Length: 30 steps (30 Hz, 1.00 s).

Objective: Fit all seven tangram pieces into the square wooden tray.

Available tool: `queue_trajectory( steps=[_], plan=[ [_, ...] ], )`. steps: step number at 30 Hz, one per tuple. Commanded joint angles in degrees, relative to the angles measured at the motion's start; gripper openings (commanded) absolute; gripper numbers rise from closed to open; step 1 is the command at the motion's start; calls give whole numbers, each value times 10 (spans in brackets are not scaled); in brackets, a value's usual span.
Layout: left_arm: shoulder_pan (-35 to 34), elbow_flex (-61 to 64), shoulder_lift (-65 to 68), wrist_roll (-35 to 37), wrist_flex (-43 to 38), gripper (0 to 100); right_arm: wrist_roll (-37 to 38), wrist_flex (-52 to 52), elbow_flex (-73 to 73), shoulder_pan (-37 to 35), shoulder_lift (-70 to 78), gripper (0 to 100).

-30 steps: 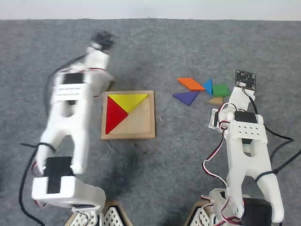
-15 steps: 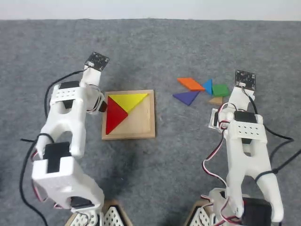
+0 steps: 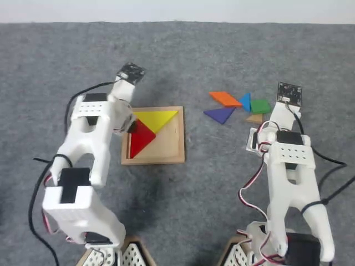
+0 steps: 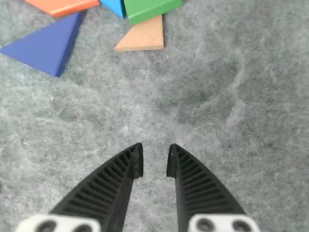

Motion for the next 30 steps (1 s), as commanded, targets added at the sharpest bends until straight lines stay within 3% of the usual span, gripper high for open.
queue_trajectory(
  steps=[1, 6, 11, 21, 30],
  plan=[
    [26, 2, 7, -4, 23, 209, 5, -8, -3, -3, 0, 101],
    [-17, -29, -53, 36, 26, 209, 5, -9, -3, -4, 0, 101],
    [-3, 15, -133, 40, 23, 209, 5, -7, -3, -4, 0, 101],
    [-113, 18, -61, 35, -32, 209, 5, -7, -3, -4, 0, 101],
    [-90, 19, -6, 8, -28, 209, 4, -7, -3, -4, 0, 101]
  ],
)
